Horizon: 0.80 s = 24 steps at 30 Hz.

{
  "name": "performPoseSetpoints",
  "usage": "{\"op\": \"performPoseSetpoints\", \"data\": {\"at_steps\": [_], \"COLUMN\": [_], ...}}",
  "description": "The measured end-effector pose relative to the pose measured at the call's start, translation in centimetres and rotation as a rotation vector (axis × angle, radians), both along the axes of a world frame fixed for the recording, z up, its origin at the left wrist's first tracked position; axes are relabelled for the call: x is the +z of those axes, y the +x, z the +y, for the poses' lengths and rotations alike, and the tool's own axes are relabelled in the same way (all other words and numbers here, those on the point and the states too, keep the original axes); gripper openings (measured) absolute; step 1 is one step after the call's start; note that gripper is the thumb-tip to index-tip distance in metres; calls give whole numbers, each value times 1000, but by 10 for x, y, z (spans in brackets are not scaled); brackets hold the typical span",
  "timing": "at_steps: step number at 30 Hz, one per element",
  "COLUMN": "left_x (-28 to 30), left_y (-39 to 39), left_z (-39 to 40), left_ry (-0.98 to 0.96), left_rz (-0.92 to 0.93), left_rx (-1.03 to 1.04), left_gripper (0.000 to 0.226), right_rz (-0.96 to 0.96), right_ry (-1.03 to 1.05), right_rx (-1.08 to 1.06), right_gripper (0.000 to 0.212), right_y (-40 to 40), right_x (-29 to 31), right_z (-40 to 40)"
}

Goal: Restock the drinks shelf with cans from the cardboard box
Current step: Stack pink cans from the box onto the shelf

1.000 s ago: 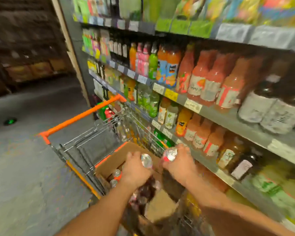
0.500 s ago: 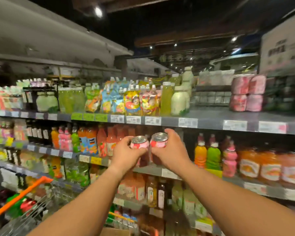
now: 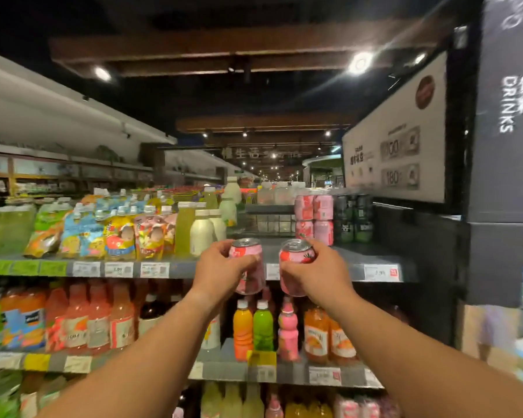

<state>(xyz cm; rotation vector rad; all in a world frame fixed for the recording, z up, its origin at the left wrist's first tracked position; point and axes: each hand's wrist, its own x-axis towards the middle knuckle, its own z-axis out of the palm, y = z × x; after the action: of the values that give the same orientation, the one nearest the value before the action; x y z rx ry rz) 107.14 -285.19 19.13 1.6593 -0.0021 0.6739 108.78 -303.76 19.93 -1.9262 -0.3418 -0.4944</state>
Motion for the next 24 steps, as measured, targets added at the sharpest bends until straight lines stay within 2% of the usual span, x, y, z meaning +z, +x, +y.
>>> {"op": "performPoseSetpoints", "data": {"at_steps": [5,8,10,15,21,24], "left_x": [15,26,35,51,56,54], "left_y": [36,62,81,133,220,260], "left_z": [-56,-77,-85,-91,-74,-69], "left_ry": [17,42,42,68,105,113], "left_rz": [-19,-31,-29,-17,67,101], "left_rx": [-31,-35,-45,-109,-164,-191], "left_gripper": [17,22,25,19,28,27], "right_rz": [-6,-5,-7,-64,-3,35], "right_ry": [-4,-9,-15,-29,-74,-88], "right_rx": [-68,-98,-104,-99,-207,-248], "right_gripper": [40,44,38,43,25,31], "right_y": [31,51,67,113,191,227], "right_x": [9,18,24,36,43,43], "right_z": [-53,-71,-78,-81,-71,-68]}}
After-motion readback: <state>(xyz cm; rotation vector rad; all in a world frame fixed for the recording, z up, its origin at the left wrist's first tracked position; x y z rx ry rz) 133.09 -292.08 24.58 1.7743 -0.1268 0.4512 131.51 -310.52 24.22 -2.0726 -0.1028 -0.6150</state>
